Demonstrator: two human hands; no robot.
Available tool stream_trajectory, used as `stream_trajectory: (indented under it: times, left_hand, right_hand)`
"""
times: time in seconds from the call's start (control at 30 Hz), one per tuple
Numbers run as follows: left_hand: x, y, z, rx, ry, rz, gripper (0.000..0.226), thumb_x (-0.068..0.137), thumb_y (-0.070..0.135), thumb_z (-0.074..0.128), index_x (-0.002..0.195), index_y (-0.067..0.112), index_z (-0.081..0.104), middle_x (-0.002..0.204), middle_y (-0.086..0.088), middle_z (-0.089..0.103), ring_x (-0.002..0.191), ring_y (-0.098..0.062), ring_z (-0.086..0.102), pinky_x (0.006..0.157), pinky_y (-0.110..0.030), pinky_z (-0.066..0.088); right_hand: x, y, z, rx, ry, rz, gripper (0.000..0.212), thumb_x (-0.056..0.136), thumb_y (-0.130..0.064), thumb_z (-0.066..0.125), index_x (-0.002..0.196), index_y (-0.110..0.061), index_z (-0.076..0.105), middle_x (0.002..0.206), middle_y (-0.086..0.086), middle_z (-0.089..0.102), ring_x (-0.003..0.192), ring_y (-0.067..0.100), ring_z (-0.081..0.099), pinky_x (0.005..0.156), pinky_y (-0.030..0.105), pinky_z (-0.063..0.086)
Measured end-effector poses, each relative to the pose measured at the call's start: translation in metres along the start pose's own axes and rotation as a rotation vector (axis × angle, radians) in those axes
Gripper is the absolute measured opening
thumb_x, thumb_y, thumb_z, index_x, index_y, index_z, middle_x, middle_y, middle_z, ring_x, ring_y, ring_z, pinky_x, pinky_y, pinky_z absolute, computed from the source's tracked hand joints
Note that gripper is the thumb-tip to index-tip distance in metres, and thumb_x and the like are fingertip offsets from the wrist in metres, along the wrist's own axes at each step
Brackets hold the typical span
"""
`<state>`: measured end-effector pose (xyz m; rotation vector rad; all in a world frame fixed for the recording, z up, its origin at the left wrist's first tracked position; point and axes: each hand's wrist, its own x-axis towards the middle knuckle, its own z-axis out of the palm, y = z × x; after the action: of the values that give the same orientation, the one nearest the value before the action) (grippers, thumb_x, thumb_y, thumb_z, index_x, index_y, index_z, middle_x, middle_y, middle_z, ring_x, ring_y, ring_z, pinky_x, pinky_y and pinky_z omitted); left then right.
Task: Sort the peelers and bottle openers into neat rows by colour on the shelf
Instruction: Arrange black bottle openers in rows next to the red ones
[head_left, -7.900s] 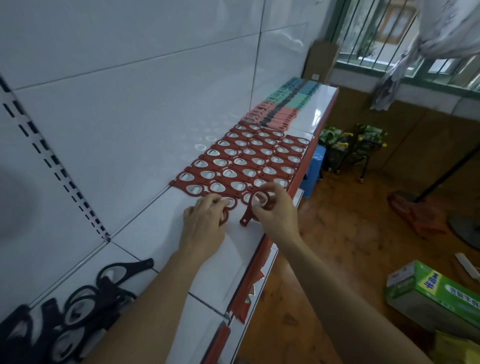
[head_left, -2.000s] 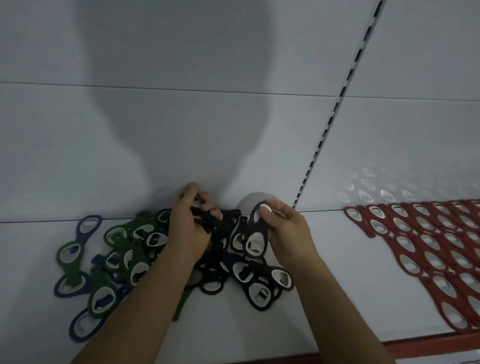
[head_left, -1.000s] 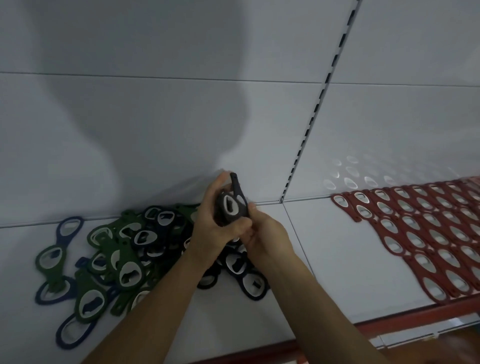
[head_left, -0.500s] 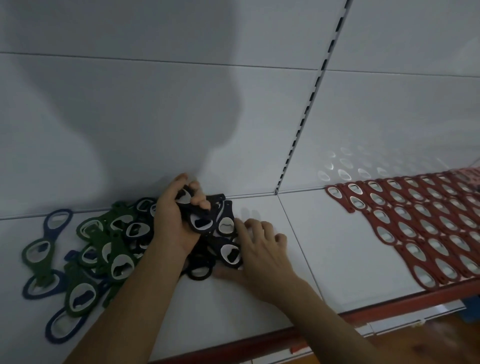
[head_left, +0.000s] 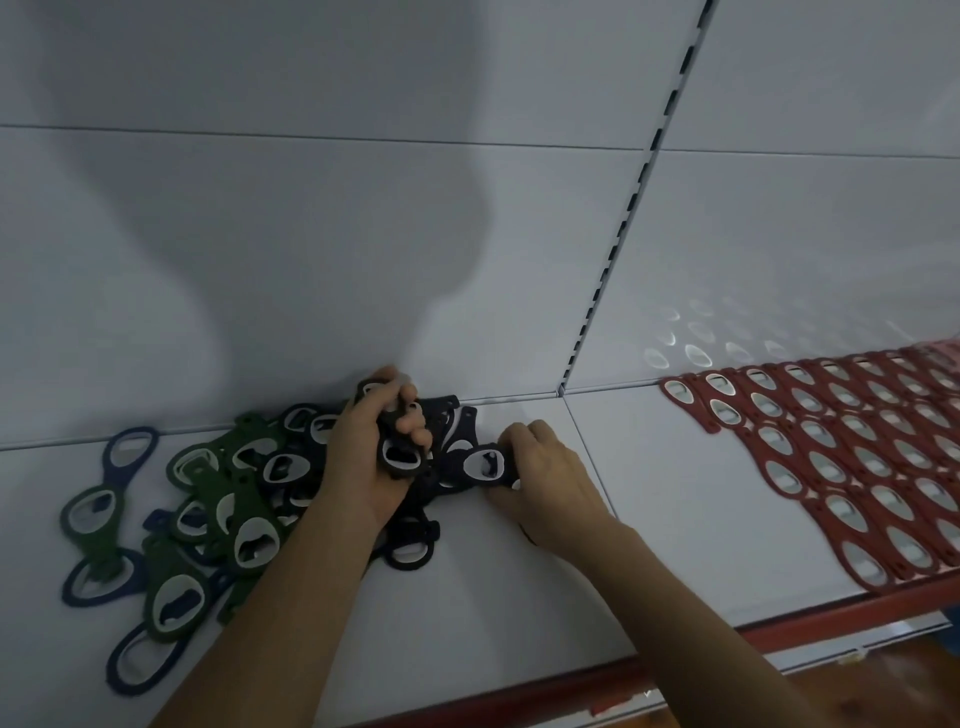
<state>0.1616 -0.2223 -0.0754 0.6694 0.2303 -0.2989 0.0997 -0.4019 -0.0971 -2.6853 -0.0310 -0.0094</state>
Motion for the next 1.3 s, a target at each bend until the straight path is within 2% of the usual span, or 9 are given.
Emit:
stream_trajectory:
  times: [0.1,0.27,0.37,0.57,0.73,0.83,0.93,1.07,1.3]
  left_hand:
    - [0.003,-0.001,-0.003,0.076,-0.008,0.040,0.017,0.100,0.006,0.051,0.110,0.019,0.057,0.077,-0.001,0.057,0.048,-0.008,0.043,0.041,-0.020,0.041]
    - [0.007,-0.005,-0.004,0.084,-0.017,0.045,0.021,0.099,0.004,0.051,0.113,0.018,0.057,0.078,-0.002,0.057,0.049,-0.009,0.043,0.042,-0.021,0.041]
    - [0.010,-0.007,-0.002,0.090,-0.029,0.042,0.023,0.098,0.004,0.051,0.116,0.017,0.057,0.080,-0.002,0.057,0.049,-0.009,0.044,0.042,-0.021,0.042]
    - [0.008,-0.009,-0.001,0.050,-0.087,0.059,0.040,0.086,0.003,0.064,0.124,0.014,0.057,0.095,-0.008,0.063,0.058,-0.011,0.051,0.051,-0.023,0.048]
    - [0.007,-0.009,0.000,0.047,-0.070,0.069,0.029,0.100,0.001,0.050,0.124,0.016,0.057,0.100,-0.010,0.067,0.061,-0.012,0.054,0.054,-0.024,0.050]
    - [0.000,-0.018,0.005,0.072,-0.144,-0.001,0.024,0.094,0.025,0.065,0.117,0.020,0.062,0.098,-0.006,0.063,0.066,-0.014,0.055,0.057,-0.026,0.050]
    - [-0.016,-0.027,0.015,0.221,-0.255,-0.145,0.059,0.077,0.048,0.075,0.124,0.014,0.066,0.110,-0.009,0.074,0.092,-0.023,0.073,0.071,-0.032,0.059]
    - [-0.020,-0.025,0.012,0.366,-0.364,-0.099,0.059,0.080,0.020,0.076,0.135,0.012,0.059,0.128,-0.014,0.070,0.119,-0.029,0.067,0.088,-0.033,0.058]
    - [-0.010,-0.021,0.003,0.445,-0.383,-0.141,0.053,0.079,0.003,0.068,0.132,0.007,0.061,0.114,-0.020,0.068,0.095,-0.028,0.068,0.079,-0.034,0.057]
  right_hand:
    - [0.004,0.007,-0.005,0.091,0.006,0.015,0.038,0.087,-0.028,0.072,0.117,-0.016,0.051,0.098,0.003,0.063,0.086,0.024,0.058,0.073,0.035,0.045]
    - [0.006,0.011,-0.027,0.273,-0.235,0.122,0.089,0.070,-0.046,0.089,0.143,-0.035,0.041,0.112,-0.010,0.061,0.096,0.007,0.060,0.078,0.017,0.046]
    - [0.006,0.001,-0.021,0.290,-0.132,0.197,0.072,0.075,-0.059,0.080,0.136,-0.030,0.054,0.114,-0.011,0.058,0.103,0.009,0.058,0.081,0.019,0.044]
    - [0.013,-0.003,-0.002,0.423,-0.013,0.119,0.009,0.088,-0.031,0.075,0.093,-0.024,0.074,0.078,-0.009,0.069,0.066,0.000,0.059,0.063,0.020,0.048]
    - [0.023,0.009,-0.043,1.022,0.175,0.267,0.014,0.101,-0.015,0.061,0.112,-0.016,0.068,0.083,0.000,0.070,0.065,0.007,0.064,0.061,0.023,0.053]
    - [0.025,-0.015,-0.059,1.249,0.150,0.169,0.018,0.102,-0.011,0.059,0.117,-0.012,0.068,0.085,-0.003,0.075,0.076,0.010,0.069,0.068,0.024,0.055]
    - [0.029,-0.044,-0.045,1.130,0.201,0.075,0.012,0.096,-0.009,0.067,0.108,-0.005,0.070,0.090,0.012,0.075,0.078,0.024,0.072,0.072,0.035,0.060]
    - [0.032,-0.050,-0.028,1.009,0.262,0.048,0.009,0.100,-0.018,0.064,0.101,-0.011,0.070,0.090,0.009,0.075,0.085,0.027,0.073,0.079,0.043,0.061]
    - [0.030,-0.035,-0.033,0.814,0.174,0.051,0.011,0.093,-0.016,0.070,0.091,-0.019,0.081,0.087,-0.002,0.075,0.085,0.014,0.069,0.072,0.021,0.053]
